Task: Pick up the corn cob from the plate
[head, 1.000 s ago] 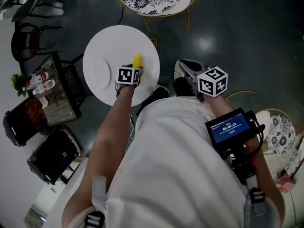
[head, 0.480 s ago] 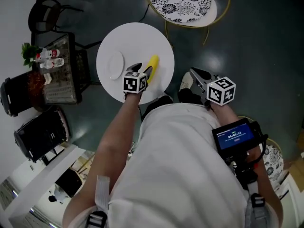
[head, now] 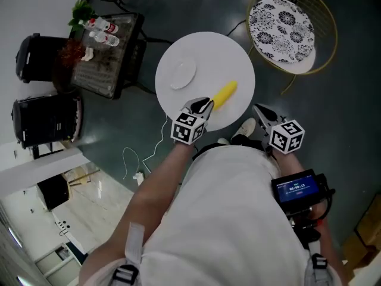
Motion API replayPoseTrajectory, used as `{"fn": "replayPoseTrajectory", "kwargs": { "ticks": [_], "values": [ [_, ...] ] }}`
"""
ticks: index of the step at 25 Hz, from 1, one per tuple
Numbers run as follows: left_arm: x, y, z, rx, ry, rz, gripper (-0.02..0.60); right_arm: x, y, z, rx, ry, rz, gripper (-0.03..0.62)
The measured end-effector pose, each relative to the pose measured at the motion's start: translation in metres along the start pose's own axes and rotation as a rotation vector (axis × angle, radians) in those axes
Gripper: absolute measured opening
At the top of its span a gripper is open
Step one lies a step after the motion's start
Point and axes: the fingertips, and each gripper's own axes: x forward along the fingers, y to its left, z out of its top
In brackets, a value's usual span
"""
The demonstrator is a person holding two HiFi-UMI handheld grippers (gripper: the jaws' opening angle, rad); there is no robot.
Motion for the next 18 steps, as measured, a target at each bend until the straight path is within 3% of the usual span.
{"fn": "replayPoseTrajectory", "kwargs": {
  "ticks": [2,10,18],
  "values": [
    [-0.020,-0.003,-0.001,-0.043,-0.063,0.012,0.015,0.006,0.017,0.006,-0.051,0.005,0.036,0.008],
    [-0.108,-0.012,-0.024,-0.202,-0.259,0.052,0.009,0.002,0.096,0.014,-0.198,0.003,0.126,0.008],
    [-0.177,-0.026,-0.067,-0.201,-0.350,0.083,0.009,-0.014,0.163,-0.005,-0.278,-0.029,0.142,0.008]
  ]
}}
